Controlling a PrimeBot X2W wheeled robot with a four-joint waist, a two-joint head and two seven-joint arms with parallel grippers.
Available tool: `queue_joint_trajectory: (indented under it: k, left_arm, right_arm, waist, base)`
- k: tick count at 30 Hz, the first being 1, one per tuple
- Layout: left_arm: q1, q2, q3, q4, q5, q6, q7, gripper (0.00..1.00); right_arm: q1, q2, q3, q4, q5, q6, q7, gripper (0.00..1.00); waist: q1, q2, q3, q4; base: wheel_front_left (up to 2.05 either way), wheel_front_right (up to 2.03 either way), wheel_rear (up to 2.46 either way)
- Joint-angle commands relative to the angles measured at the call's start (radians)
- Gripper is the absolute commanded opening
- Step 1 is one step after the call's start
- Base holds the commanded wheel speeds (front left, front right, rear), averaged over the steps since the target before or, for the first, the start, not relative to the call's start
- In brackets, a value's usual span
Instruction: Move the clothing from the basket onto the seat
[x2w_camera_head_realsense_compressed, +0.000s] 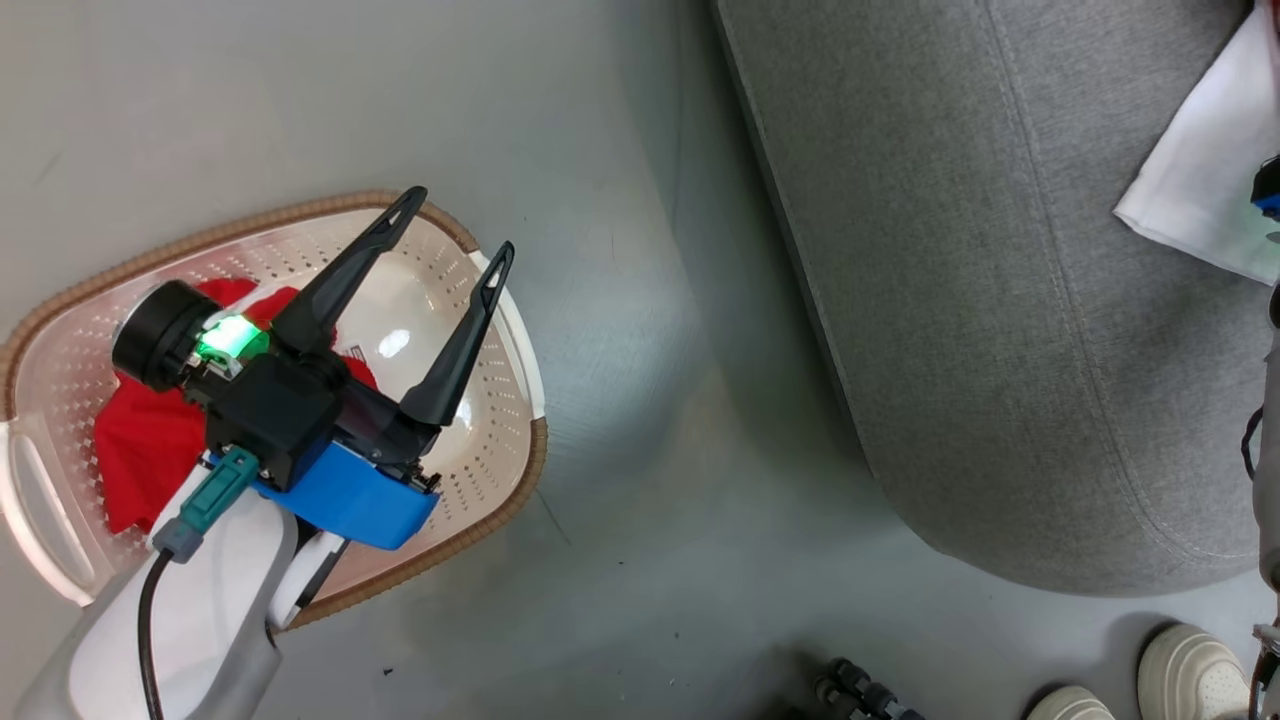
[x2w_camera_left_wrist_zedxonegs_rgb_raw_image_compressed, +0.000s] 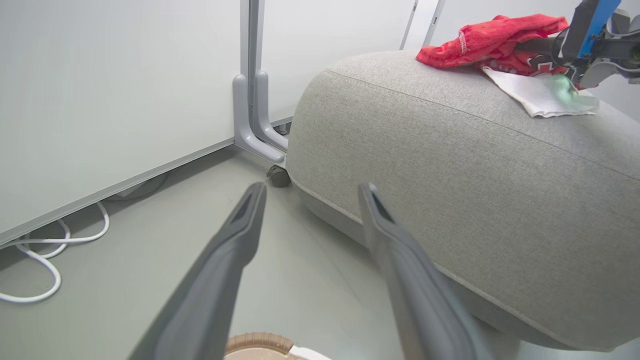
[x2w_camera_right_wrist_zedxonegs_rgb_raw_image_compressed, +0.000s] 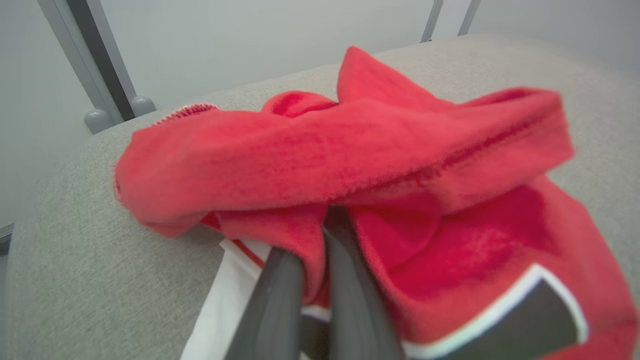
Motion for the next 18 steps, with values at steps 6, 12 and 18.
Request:
queue_joint_trajectory:
  k: [6, 12, 18]
  left_arm:
    - [0.013, -0.055, 0.008, 0.026, -0.017, -0.005, -0.002, 1.0]
    - [0.076, -0.148, 0.041, 0.085, -0.04, -0.011, -0.003, 1.0]
    - [0.19, -0.225, 0.115, 0.147, -0.047, -0.011, -0.003, 1.0]
  right_arm:
    - [0.064, -0.015, 0.029, -0.032, -0.019, 0.0, -0.006, 1.0]
    - [0.186, -0.033, 0.1, -0.089, -0.029, 0.0, -0.005, 1.0]
    - [0.347, -0.023, 0.207, -0.186, -0.01, 0.0, -0.001, 1.0]
  waist:
    - [-0.0002, 0.0, -0.101, 0.026]
    - [-0.0002, 0.0, -0.276, 0.087]
    - [-0.0002, 0.0, -0.443, 0.146]
  base:
    - [0.0, 0.0, 0.0]
    - [0.0, 0.0, 0.0]
    - [0.0, 0.0, 0.0]
